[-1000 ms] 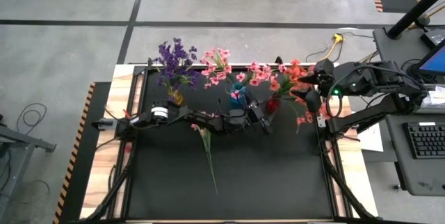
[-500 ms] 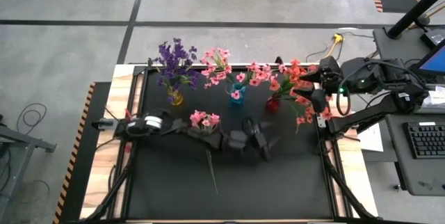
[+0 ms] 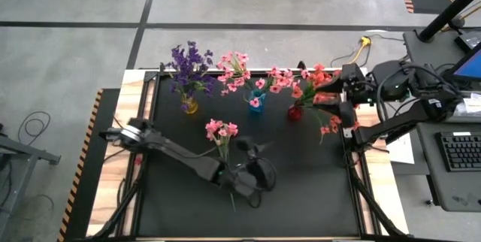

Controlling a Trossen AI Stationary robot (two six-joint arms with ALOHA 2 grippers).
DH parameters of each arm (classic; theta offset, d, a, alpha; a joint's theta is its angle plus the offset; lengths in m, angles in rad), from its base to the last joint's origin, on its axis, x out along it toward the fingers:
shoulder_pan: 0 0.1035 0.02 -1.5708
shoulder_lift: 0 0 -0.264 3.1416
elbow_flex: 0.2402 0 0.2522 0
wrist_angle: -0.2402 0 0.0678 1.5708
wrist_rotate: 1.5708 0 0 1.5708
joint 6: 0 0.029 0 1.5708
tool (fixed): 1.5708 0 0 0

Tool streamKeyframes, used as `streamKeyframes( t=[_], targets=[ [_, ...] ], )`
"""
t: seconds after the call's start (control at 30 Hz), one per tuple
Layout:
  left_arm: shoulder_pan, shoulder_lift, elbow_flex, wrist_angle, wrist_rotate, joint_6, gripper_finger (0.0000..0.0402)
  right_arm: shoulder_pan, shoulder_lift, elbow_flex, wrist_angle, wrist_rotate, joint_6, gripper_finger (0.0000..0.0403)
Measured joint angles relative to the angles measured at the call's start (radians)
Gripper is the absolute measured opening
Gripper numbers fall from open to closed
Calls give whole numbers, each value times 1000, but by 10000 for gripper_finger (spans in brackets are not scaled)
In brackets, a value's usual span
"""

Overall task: Sort flowers into vase by color
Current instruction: Put the pink flower into the blue vase

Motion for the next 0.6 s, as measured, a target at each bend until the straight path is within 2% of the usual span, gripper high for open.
streamKeyframes(
  t=[0.07, 0.1, 0.2, 0.27, 0.33, 0.43, 0.6],
  targets=[
    [-27, -74, 0, -245, 69, -195, 247, 15, 9, 8, -1, -11, -10, 283],
    [-37, -117, 6, -388, 136, -326, 247, 23, 14, 12, 0, -13, -13, 282],
    [-48, -222, 30, -788, 472, -782, 247, 43, 29, 28, -2, -14, -16, 282],
    [-63, -246, 26, -985, 612, -1076, 247, 55, 40, 36, -3, -14, -16, 283],
    [-93, -236, 16, -1122, 641, -1213, 247, 68, 55, 40, -3, -13, -18, 283],
    [-119, -221, -2, -1218, 652, -1370, 247, 83, 74, 40, -4, -13, -24, 281],
    [-119, -172, -68, -1190, 627, -1518, 247, 97, 112, 40, -8, -13, -24, 278]
  ],
)
